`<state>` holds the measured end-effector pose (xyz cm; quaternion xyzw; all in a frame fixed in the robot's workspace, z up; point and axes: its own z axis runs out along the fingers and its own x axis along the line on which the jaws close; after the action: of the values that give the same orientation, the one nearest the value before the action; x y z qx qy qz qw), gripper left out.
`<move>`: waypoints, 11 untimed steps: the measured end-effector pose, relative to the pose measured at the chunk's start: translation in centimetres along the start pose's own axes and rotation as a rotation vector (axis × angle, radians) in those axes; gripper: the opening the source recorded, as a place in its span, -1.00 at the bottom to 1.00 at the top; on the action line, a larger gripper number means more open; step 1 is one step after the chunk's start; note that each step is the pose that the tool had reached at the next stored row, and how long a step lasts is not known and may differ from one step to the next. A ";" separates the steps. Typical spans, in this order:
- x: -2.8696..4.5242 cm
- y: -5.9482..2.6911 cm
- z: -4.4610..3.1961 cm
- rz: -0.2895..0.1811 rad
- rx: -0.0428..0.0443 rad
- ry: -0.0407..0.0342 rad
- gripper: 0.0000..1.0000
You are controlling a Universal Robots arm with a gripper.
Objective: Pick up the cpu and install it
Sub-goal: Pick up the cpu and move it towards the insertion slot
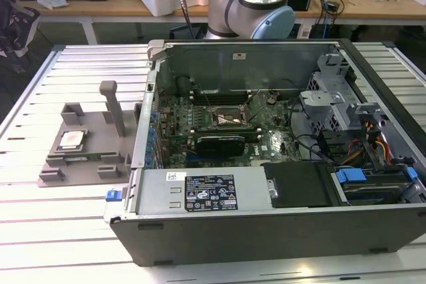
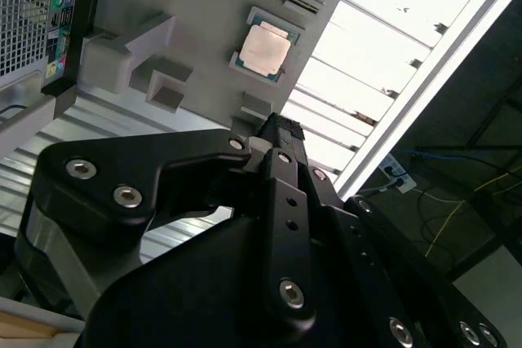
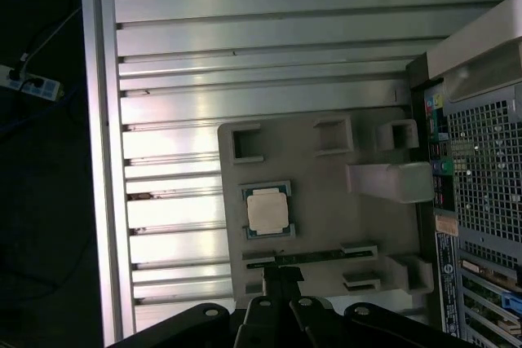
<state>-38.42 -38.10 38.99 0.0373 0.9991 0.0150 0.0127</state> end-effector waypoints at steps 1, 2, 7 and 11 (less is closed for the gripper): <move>0.00 0.00 0.00 0.000 -0.0001 -0.0001 -0.79; 0.00 0.00 0.00 0.000 0.0000 0.0000 -0.79; 0.02 0.00 0.00 0.000 0.0000 -0.0001 -0.41; 0.02 0.00 0.00 0.000 -0.0001 -0.0001 0.07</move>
<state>-38.44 -38.10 38.99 0.0373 0.9991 0.0150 0.0128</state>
